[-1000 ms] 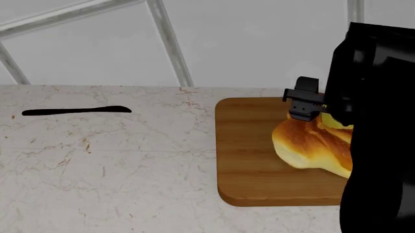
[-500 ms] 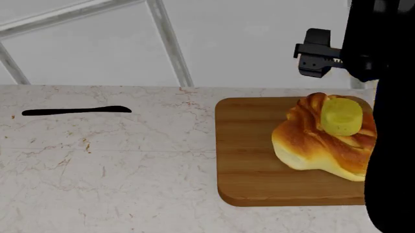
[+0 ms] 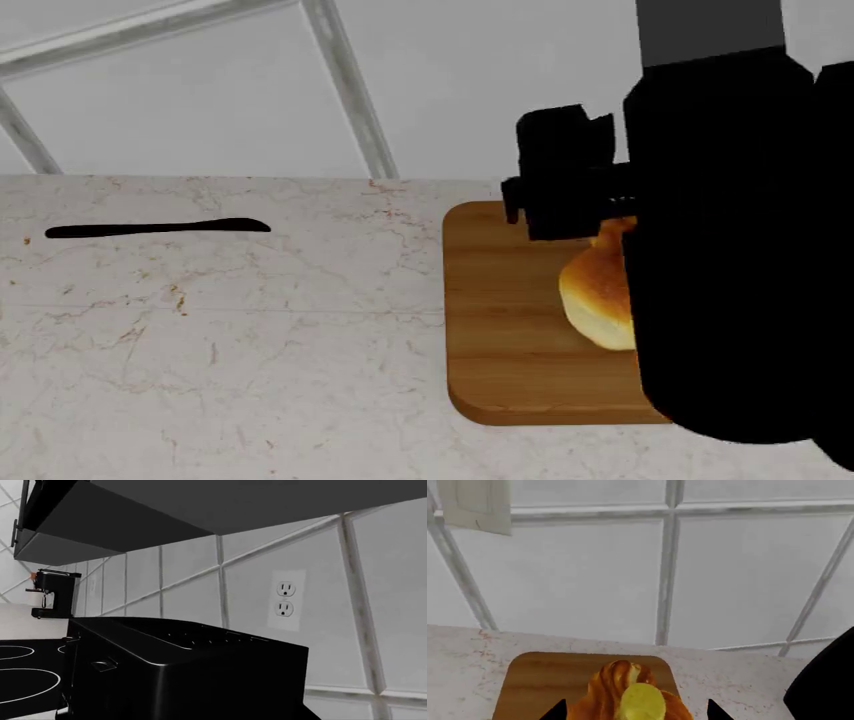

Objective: Pick up the wedge of cheese and place it on the slice of bread to prepare a simple cheese on bread dish.

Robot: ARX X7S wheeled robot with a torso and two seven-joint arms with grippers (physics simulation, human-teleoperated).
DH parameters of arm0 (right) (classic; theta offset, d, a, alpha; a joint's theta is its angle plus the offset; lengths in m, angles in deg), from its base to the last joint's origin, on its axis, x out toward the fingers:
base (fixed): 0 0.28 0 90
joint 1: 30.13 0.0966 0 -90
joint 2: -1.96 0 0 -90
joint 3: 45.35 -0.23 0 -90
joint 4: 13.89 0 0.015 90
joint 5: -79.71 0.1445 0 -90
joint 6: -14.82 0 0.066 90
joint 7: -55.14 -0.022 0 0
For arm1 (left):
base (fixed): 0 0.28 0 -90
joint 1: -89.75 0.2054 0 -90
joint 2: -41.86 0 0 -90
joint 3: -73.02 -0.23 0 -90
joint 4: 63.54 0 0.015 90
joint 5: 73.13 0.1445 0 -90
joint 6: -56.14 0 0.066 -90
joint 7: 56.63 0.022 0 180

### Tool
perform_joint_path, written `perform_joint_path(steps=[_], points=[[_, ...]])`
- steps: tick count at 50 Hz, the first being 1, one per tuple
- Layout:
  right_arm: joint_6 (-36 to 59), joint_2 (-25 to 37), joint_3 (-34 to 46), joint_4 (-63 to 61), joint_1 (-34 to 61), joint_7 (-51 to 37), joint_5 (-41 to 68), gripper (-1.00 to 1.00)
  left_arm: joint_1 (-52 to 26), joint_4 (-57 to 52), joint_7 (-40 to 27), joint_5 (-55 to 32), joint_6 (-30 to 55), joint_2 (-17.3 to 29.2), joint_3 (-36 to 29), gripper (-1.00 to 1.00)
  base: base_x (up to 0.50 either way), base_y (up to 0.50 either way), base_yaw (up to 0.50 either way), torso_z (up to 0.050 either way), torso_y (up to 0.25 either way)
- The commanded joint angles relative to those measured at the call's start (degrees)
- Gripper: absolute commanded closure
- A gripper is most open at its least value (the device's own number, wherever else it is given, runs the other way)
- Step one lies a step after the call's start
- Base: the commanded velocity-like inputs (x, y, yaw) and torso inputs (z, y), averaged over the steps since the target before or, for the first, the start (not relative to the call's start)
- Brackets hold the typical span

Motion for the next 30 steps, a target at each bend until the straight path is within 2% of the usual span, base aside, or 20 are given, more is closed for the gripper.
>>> perform_joint_path(steps=[1, 7, 12, 14, 16, 18, 19, 21, 23, 24, 25, 26, 27, 30], points=[[-7.21, 3.46, -8.89, -26.05, -2.25, -17.89, -14.76, -1.0, 2.23, 2.29, -0.06, -0.07, -0.01, 2.66, -0.54, -1.0, 0.0, 0.0, 0.01, 0.0, 0.0], [-9.78, 1.52, -8.59, -30.93, -5.86, -23.7, -20.65, -1.0, 2.25, 2.47, 0.03, -0.07, -0.17, 2.76, -0.67, -1.0, 0.0, 0.01, 0.01, 0.0, 0.0], [-18.34, 1.44, 3.34, -33.97, -1.33, -24.21, -29.42, -1.0, 2.25, 2.47, 0.05, -0.09, -0.1, 2.85, -0.79, -1.0, 0.0, 0.0, 0.0, 0.0, 0.0], [-18.35, 2.99, 4.55, -34.71, -2.66, -24.21, -33.43, -1.0, 2.2, 2.6, 0.08, -0.09, -0.08, 2.91, -0.86, -1.0, 0.0, 0.0, 0.0, 0.0, 0.0], [-9.97, 6.53, -5.4, -35.65, -10.77, -24.22, -37.2, -1.0, 2.24, 2.47, 0.02, -0.15, -0.03, 2.89, -0.8, -1.0, 0.0, 0.0, 0.0, 0.0, 0.0], [0.65, 8.12, -21.84, -36.87, -25.63, -24.22, -38.89, -1.0, 2.18, 2.61, 0.03, -0.15, 0.03, 2.93, -0.89, -1.0, 0.0, 0.0, 0.0, 0.0, 0.0], [7.96, 6.74, -30.43, -37.83, -34.23, -24.22, -39.82, -1.0, 2.19, 2.65, 0.05, -0.17, -0.04, 2.93, -0.89, -1.0, 0.0, 0.0, 0.0, 0.0, 0.0], [25.15, -0.53, -47.62, -39.51, -51.41, -24.22, -39.78, -1.0, 2.21, 2.65, 0.01, -0.21, -0.02, 2.93, -0.85, -1.0, 0.0, 0.0, 0.0, 0.0, 0.0], [42.34, -11.31, -64.81, -41.66, -67.71, -24.21, -38.95, -1.0, 2.33, 2.59, -0.02, -0.3, -0.22, 2.85, -0.7, -1.0, 0.0, 0.0, 0.0, 0.0, 0.0], [50.57, -16.17, -73.4, -41.89, -70.44, -24.21, -38.08, -1.0, 2.37, 2.6, 0.01, -0.32, -0.28, 2.86, -0.68, -1.0, 0.0, 0.0, 0.0, 0.0, 0.0], [54.22, -21.05, -82.0, -41.91, -72.64, -24.21, -39.23, -1.0, 2.26, 2.58, -0.05, -0.25, -0.02, 2.92, -0.85, -1.0, 0.0, 0.0, 0.0, 0.0, 0.0], [56.06, -23.15, -81.42, -41.91, -73.32, -24.21, -42.89, -1.0, 2.24, 2.53, -0.05, -0.23, 0.1, 2.97, -0.93, -1.0, 0.0, 0.0, 0.0, 0.0, 0.0], [54.04, -22.67, -78.56, -41.91, -72.81, -24.21, -45.19, -1.0, 2.27, 2.52, -0.03, -0.26, -0.03, 2.95, -0.9, -1.0, 0.0, 0.0, 0.0, 0.0, 0.0], [40.94, -16.94, -60.19, -41.91, -69.14, -24.21, -60.41, -1.0, 2.44, 2.44, -0.01, -0.41, -0.46, 2.86, -0.68, -1.0, 0.0, 0.0, 0.0, 0.0, 0.0]])
